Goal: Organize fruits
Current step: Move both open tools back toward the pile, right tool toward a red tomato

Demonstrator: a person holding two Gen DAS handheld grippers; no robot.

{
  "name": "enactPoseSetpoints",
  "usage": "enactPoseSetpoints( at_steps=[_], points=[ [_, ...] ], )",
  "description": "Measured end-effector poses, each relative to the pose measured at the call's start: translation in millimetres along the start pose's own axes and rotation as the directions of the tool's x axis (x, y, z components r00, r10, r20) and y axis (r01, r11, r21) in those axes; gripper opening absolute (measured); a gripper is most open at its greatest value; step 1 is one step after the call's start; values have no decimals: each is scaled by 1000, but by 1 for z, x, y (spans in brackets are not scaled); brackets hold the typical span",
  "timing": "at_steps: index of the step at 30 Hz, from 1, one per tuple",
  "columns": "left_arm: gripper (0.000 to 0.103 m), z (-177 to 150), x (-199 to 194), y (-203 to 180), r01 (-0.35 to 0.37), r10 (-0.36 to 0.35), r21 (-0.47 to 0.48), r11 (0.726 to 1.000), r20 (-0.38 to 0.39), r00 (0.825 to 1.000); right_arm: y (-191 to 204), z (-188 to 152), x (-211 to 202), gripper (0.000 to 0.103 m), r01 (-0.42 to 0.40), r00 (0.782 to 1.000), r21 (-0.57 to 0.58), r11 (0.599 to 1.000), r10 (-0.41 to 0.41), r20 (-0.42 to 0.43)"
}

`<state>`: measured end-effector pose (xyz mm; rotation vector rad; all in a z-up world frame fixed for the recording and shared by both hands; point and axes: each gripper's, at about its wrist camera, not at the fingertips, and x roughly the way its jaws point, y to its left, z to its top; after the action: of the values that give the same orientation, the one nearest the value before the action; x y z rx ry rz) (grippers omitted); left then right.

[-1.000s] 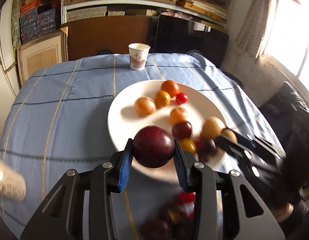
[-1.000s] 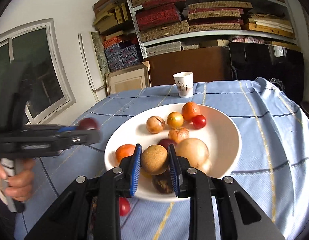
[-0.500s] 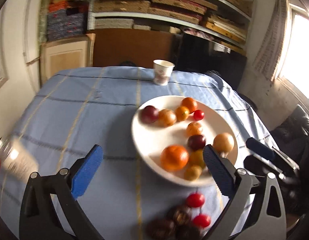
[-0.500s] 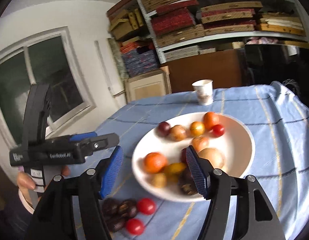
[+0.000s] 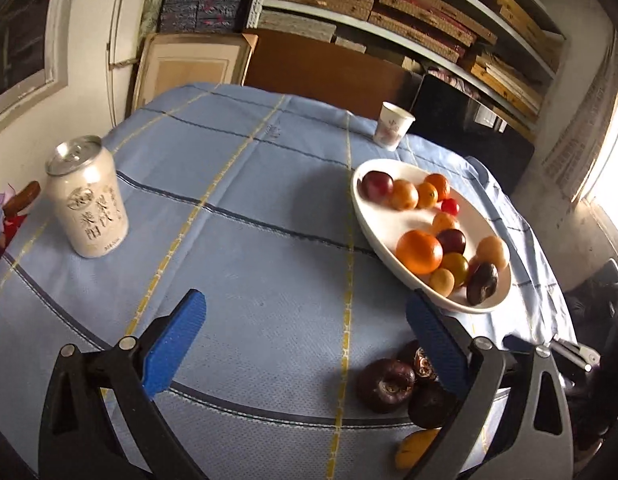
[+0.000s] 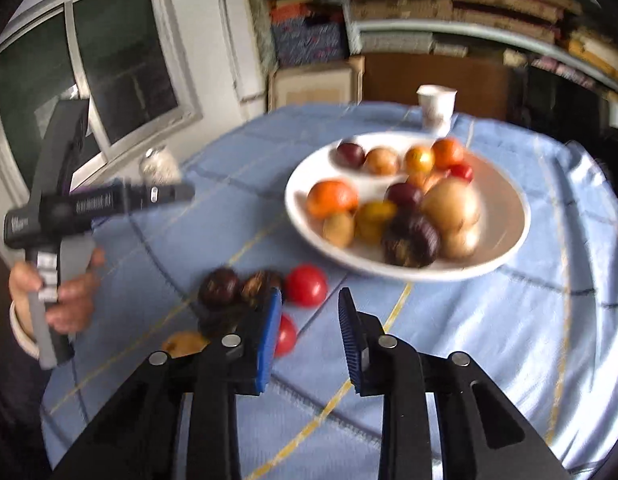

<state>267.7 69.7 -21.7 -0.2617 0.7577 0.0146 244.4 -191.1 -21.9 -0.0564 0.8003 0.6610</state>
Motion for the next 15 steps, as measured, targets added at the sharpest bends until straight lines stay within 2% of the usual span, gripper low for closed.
enactPoseSetpoints(
  at_steps=[6,15],
  points=[
    [98,-3,-8,-12,-56,53,79,995,42,998,19,-11,11,30,-25,997,-92,995,18,-75],
    [98,-4,-14,-17,-40,36,94,995,43,998,35,-18,26,30,8,993,-151,989,-26,-114]
  ],
)
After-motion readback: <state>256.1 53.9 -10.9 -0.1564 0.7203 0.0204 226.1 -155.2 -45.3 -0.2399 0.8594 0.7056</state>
